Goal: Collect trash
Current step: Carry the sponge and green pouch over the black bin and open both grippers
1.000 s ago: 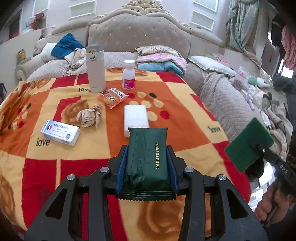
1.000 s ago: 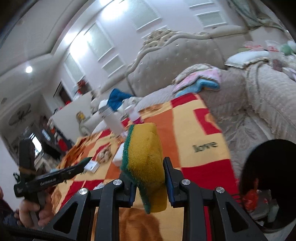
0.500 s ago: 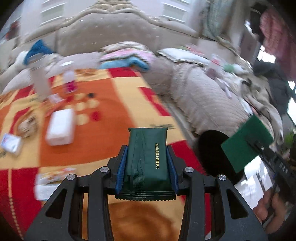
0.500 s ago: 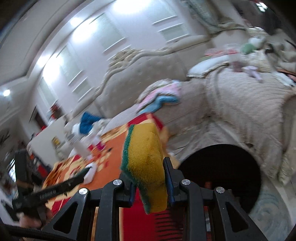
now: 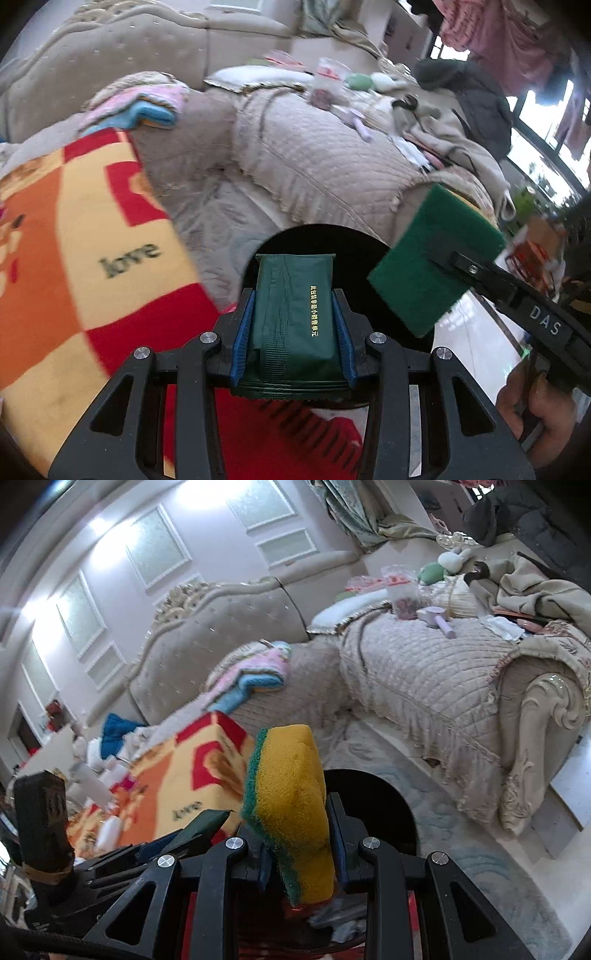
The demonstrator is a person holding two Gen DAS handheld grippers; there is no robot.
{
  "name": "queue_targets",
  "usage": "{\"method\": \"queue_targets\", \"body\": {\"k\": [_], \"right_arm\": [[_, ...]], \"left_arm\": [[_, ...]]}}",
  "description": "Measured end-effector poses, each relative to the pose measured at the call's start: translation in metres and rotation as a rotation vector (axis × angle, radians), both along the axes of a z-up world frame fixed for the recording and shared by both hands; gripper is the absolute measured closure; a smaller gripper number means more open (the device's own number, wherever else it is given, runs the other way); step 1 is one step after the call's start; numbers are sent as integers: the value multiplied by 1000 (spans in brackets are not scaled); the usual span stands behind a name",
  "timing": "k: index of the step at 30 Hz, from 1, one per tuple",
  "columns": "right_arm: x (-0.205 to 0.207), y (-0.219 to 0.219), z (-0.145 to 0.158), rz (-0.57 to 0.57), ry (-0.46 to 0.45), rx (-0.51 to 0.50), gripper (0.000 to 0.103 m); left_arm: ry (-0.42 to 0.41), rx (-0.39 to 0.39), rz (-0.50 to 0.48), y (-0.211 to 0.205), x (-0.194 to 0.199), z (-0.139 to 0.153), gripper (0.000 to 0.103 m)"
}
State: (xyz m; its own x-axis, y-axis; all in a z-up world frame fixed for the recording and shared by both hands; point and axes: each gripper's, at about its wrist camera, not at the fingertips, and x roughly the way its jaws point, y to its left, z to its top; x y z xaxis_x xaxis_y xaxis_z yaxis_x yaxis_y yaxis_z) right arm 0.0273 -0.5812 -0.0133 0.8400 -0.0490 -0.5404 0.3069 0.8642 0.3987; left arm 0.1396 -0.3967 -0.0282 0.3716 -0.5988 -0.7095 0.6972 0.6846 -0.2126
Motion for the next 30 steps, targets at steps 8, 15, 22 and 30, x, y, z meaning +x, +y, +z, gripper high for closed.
{"method": "queue_targets", "body": {"k": [8,15,22,30], "right_arm": [[20,-16,-18,-80,83,15,78],[29,-13,-28,-88,150,15,78],[17,-23,-26,-142,114,56,60],[13,-21,-15,-159,77,55,60]], "left_arm": [[28,10,-51,-11,0,-8,65],[84,55,-36,-16,10,-23,63],[79,20,-6,-7,8,-16,55],[41,13,59,9,9,-6,55]]}}
